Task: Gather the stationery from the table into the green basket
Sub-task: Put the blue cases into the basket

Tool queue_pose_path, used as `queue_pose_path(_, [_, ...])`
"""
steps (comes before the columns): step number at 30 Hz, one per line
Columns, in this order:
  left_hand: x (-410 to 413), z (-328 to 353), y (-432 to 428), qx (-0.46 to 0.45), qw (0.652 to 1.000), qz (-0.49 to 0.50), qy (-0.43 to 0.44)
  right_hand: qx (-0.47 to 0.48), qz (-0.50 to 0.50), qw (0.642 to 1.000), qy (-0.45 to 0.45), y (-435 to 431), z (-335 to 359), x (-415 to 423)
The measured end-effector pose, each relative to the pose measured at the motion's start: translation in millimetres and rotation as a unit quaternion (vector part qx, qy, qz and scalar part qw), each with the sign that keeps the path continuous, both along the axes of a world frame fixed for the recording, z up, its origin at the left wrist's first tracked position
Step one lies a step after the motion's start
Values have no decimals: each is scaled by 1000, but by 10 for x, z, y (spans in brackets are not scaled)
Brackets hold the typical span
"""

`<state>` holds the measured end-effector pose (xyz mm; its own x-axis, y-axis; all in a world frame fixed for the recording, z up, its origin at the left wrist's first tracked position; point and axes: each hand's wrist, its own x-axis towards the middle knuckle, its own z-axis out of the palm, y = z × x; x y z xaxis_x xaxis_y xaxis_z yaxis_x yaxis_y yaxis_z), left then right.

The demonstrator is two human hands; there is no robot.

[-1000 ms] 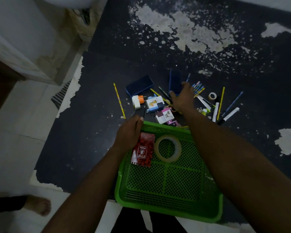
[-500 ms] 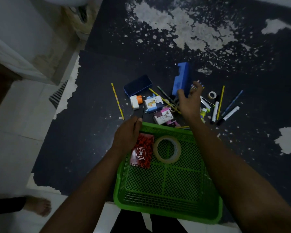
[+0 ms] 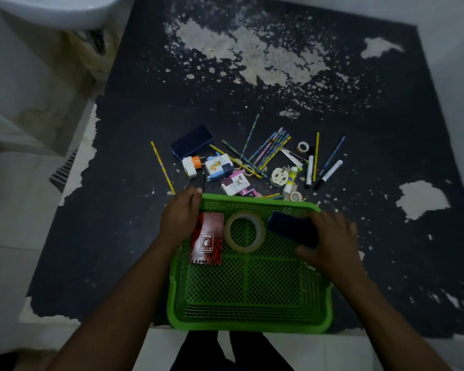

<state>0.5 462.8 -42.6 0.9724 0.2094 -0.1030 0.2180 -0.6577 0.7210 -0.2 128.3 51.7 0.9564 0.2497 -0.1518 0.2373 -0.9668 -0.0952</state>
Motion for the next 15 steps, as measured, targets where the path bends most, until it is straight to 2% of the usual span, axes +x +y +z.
queue_pose_path(15, [10, -63, 16, -12, 999, -2, -29, -54, 7, 998, 10, 122, -254, -1])
